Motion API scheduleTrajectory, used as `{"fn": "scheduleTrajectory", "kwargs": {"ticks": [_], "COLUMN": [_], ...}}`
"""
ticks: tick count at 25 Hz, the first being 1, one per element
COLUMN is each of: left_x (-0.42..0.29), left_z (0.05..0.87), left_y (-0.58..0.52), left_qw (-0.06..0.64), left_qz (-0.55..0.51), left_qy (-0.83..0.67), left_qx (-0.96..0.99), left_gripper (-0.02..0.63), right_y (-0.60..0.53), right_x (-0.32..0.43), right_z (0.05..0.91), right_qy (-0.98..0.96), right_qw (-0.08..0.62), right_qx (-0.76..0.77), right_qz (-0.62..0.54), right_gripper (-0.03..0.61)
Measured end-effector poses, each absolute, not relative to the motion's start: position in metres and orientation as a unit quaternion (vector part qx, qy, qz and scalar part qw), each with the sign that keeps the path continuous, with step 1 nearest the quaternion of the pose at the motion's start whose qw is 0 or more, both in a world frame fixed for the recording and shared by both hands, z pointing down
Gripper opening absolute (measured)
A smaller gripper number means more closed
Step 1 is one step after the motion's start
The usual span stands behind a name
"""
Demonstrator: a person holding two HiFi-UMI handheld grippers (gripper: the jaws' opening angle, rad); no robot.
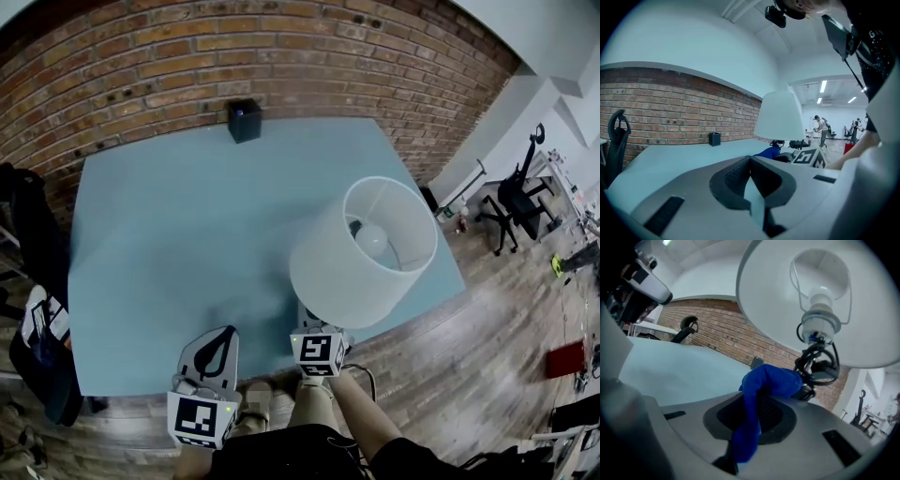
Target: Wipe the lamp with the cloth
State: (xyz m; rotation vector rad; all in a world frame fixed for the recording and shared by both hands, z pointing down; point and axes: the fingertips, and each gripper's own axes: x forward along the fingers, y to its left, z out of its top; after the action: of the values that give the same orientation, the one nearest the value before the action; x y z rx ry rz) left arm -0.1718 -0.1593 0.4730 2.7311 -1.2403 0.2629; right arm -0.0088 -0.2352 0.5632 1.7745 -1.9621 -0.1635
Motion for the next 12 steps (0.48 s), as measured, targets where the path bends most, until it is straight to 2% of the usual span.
{"fn": "scheduleTrajectory", "kwargs": {"ticks": [5,12], "left_x": [-0.176,-0.169], "left_z": [0.477,0.479], "left_y": [-0.161,-0.166], "left_qw": [0.069,0.070], "left_qz": [0.091,0.085], "left_qy": [-0.415,-0.402], "left_qx": [0.903,0.909], "left_gripper": [0.008,0.008], "right_y": [-0.239,-0.210], "right_x": [-0.010,-0.031], "right_z": [0.596,0.614], "right_qy": [-0.721,-0.760], "right_qw": [0.255,0.233], "right_qx": [0.643,0.589], "right_qz": [0.033,0.145], "right_gripper": [0.059,0.060]}}
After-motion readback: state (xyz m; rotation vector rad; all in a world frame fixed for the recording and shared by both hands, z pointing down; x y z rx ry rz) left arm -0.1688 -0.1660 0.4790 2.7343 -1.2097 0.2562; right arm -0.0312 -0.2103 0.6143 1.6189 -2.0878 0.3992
